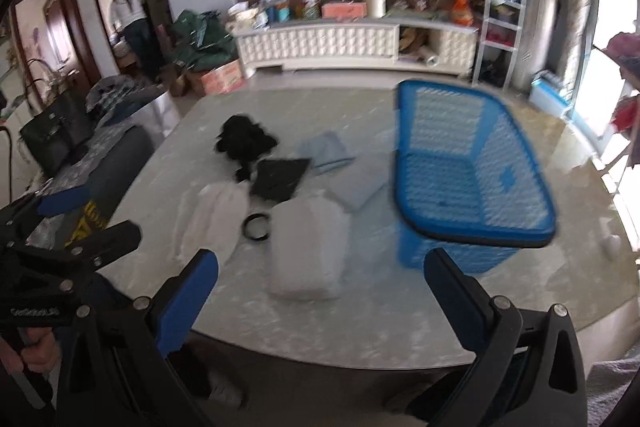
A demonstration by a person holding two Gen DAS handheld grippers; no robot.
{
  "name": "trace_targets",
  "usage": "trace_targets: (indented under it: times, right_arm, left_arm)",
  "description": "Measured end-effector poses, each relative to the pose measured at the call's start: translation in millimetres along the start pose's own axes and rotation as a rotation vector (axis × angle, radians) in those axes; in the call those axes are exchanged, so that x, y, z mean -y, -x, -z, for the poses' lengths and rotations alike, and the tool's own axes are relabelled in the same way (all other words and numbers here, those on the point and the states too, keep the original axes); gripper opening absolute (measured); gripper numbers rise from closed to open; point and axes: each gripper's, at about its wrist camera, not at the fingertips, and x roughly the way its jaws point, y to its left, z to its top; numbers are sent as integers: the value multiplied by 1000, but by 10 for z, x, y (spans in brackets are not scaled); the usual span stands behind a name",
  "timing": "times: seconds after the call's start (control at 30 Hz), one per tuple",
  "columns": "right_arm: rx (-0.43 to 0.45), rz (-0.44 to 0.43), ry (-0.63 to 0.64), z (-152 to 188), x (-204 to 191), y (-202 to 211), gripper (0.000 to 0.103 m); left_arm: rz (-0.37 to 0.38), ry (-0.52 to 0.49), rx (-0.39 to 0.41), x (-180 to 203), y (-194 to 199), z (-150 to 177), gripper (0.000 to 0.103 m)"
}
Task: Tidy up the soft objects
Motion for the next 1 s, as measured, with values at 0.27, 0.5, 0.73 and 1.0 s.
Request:
trace_targets:
  times: [0.27, 0.5, 0.73, 1.0]
  right_arm:
    - [-95, -30, 33, -22, -149, -244, 103]
    - [-138, -26, 68, -67, -288, -446, 103]
    - [-224, 4, 110, -115, -364, -859, 95]
    - [-343, 45, 107, -129, -323, -1393, 90]
  left_arm:
    - [-12, 15, -91, -314, -292, 49, 103]
    - [-11, -22, -148, -504, -586, 106, 103]
    - [5, -50, -210, -646, -1007, 127, 103]
    - [21, -42, -276, -745, -1476, 107, 103]
